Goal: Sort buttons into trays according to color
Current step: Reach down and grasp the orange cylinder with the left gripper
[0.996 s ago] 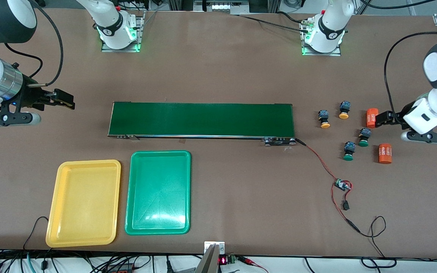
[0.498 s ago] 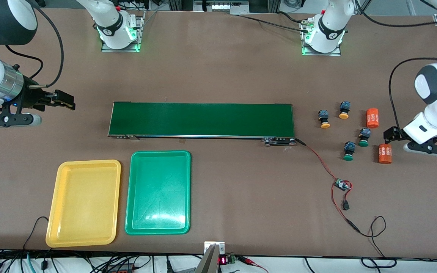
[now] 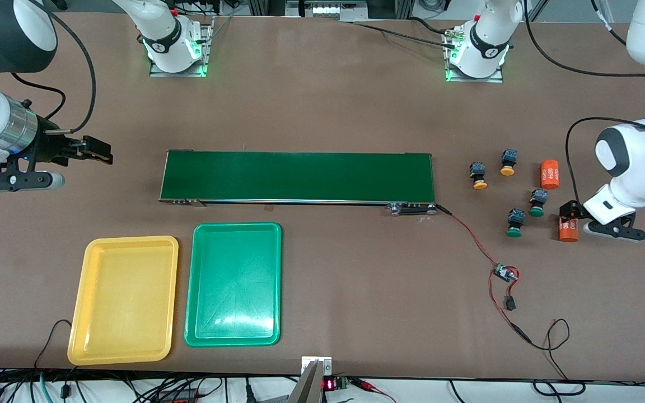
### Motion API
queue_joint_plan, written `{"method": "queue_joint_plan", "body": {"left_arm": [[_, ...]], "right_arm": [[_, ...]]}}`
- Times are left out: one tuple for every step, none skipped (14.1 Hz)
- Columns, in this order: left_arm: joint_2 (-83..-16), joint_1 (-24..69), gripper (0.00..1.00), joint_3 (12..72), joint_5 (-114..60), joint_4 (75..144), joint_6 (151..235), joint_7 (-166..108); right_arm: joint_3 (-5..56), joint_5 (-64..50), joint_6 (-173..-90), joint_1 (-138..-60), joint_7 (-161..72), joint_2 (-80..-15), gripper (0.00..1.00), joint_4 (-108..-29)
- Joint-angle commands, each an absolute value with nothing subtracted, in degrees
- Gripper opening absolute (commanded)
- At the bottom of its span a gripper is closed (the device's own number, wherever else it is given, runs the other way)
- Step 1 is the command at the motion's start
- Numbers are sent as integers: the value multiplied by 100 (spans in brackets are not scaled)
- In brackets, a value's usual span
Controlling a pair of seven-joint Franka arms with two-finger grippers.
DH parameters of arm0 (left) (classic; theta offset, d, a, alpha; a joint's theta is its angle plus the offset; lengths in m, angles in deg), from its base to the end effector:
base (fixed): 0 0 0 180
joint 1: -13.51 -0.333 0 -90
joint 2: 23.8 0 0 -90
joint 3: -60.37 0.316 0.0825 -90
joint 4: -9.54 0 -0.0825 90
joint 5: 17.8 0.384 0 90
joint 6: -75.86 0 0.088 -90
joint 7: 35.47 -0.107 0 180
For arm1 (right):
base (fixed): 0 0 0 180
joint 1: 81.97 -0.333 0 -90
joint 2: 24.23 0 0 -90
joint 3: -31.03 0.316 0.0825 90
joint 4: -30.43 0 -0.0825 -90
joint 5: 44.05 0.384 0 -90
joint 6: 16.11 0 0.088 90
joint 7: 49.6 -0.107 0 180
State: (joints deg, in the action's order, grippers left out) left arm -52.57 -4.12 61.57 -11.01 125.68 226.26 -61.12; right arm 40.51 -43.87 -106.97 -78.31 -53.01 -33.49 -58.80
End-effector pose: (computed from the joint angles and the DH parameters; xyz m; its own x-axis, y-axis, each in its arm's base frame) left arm 0.5787 0.1941 0.2054 0.9736 -0.2229 0.0485 -0.2166 -0.9701 -0.1098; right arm 0.5944 0.0541 0.5400 0.9903 0.0425 -0.1321 0.0400 -0.9990 -0.0218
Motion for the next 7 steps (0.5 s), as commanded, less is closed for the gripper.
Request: {"method": "queue_joint_plan", "body": {"left_arm": [[-5359, -529, 75, 5958, -1024, 12530, 22659, -6228], [-5394, -529, 48, 5958, -1024, 12521, 22650, -6263], [-5429, -529, 36, 5958, -1024, 12521, 22650, -6315], [-5456, -538, 36, 5958, -1024, 12521, 22641, -6342], [-5456, -529, 35, 5958, -1024, 12495, 22624, -6359], [-5430, -512, 34, 5958, -1024, 12494, 22598, -6360], [-5369, -486, 33, 5958, -1016, 12477, 22554, -6368]], "right_arm": [[4052, -4343, -10619, -7811, -5224, -3381, 100, -5755], [4052, -4343, -10619, -7811, -5224, -3381, 100, -5755], [4052, -4343, -10619, -7811, -5224, -3381, 100, -5755], [4052, -4326, -10611, -7811, -5224, -3381, 100, -5755], [4052, -4326, -10602, -7802, -5233, -3381, 100, -5755], [4052, -4326, -10602, -7802, -5224, -3372, 100, -5755], [4052, -4326, -10593, -7802, -5224, -3381, 100, -5755]]}}
